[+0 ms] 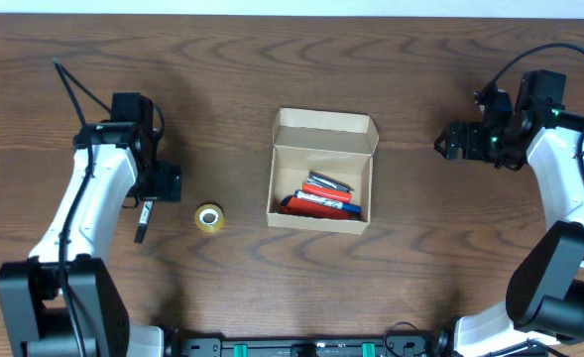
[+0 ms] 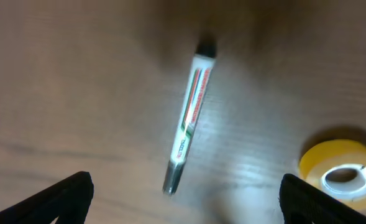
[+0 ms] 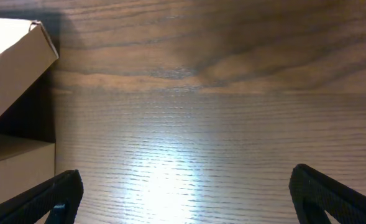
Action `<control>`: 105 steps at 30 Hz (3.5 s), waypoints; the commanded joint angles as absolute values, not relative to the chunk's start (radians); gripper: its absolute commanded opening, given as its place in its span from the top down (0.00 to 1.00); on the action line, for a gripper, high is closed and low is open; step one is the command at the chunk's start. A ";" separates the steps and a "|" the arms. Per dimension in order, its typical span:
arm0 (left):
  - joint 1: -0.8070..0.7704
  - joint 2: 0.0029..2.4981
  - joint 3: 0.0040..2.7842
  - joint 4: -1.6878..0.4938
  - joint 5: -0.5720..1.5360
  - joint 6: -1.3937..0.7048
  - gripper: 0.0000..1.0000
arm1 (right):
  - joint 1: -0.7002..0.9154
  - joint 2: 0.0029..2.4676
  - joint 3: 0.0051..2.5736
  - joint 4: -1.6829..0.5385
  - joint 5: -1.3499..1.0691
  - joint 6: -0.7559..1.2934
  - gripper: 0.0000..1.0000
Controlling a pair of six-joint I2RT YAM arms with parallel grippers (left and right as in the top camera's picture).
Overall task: Pack container
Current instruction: 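Grasp the white marker with the left gripper, then lift the white marker and carry it over the box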
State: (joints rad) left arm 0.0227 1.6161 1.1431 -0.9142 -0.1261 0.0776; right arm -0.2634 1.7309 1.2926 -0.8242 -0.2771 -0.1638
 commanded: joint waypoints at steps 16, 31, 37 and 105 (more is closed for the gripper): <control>0.144 1.589 0.868 -0.682 0.072 0.130 0.11 | -0.234 1.733 1.292 -0.862 -0.289 -0.150 0.01; 0.144 1.589 0.741 -0.559 0.071 0.108 0.13 | -0.234 1.733 1.292 -0.901 -0.289 -0.154 0.01; 0.144 1.589 0.741 -0.530 0.055 0.109 0.54 | -0.234 1.733 1.292 -0.905 -0.289 -0.159 0.01; -0.607 1.741 1.397 -0.698 0.241 1.078 0.94 | -0.234 1.732 1.292 -0.906 -0.289 -0.181 0.01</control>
